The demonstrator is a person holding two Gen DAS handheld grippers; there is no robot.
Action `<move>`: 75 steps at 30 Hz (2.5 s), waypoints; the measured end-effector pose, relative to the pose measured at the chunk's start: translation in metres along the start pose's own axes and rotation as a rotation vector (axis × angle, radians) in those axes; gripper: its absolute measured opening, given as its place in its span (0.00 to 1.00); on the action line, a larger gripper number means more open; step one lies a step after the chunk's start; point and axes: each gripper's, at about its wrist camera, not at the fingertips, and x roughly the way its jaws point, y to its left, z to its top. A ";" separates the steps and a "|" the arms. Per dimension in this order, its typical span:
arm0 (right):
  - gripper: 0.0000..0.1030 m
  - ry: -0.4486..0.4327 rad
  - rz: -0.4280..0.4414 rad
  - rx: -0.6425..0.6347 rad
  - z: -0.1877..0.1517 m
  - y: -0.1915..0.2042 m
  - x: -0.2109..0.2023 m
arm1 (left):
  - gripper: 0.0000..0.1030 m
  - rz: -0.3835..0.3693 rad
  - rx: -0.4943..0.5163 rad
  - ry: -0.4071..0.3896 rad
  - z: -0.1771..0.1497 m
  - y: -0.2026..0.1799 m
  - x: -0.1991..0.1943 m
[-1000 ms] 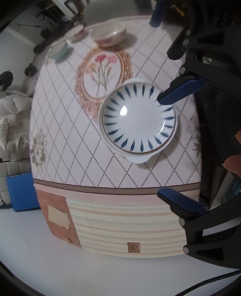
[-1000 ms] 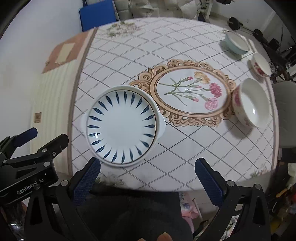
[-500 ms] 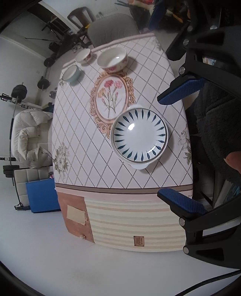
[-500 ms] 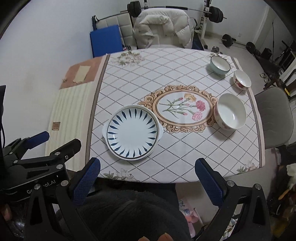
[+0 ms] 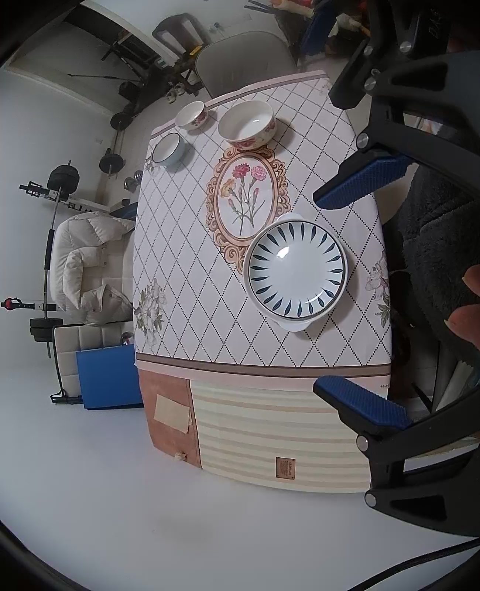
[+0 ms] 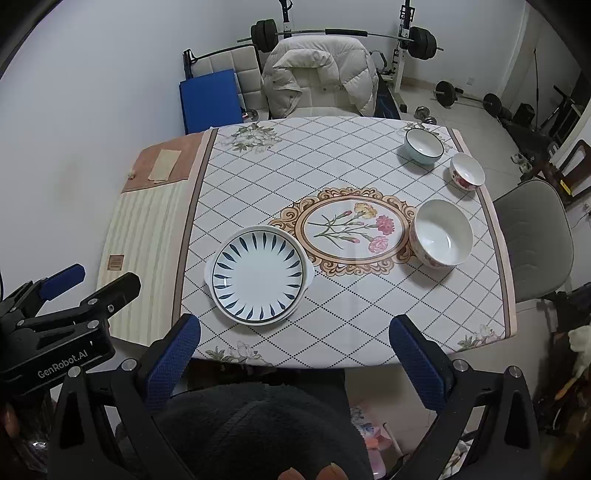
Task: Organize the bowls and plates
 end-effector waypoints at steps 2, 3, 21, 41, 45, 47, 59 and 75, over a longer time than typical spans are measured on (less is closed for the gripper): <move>1.00 -0.002 0.004 0.000 -0.001 -0.001 -0.001 | 0.90 -0.001 0.000 0.003 -0.001 -0.001 -0.001; 1.00 -0.001 0.005 0.001 -0.002 -0.002 -0.001 | 0.90 -0.001 0.000 0.004 -0.002 -0.003 -0.002; 1.00 -0.110 -0.033 0.246 0.031 -0.170 0.056 | 0.90 0.086 0.111 -0.035 0.066 -0.094 0.070; 0.82 0.275 0.100 0.347 0.113 -0.419 0.295 | 0.72 -0.197 0.186 0.468 0.149 -0.329 0.354; 0.62 0.356 0.142 0.337 0.112 -0.424 0.330 | 0.65 -0.177 0.226 0.528 0.139 -0.346 0.378; 0.36 0.395 0.153 0.326 0.109 -0.423 0.343 | 0.47 -0.171 0.223 0.555 0.135 -0.350 0.386; 0.11 0.408 0.110 0.223 0.101 -0.418 0.358 | 0.17 -0.123 0.242 0.500 0.121 -0.362 0.381; 0.11 0.440 0.186 0.048 0.073 -0.320 0.336 | 0.17 -0.068 0.121 0.435 0.080 -0.288 0.314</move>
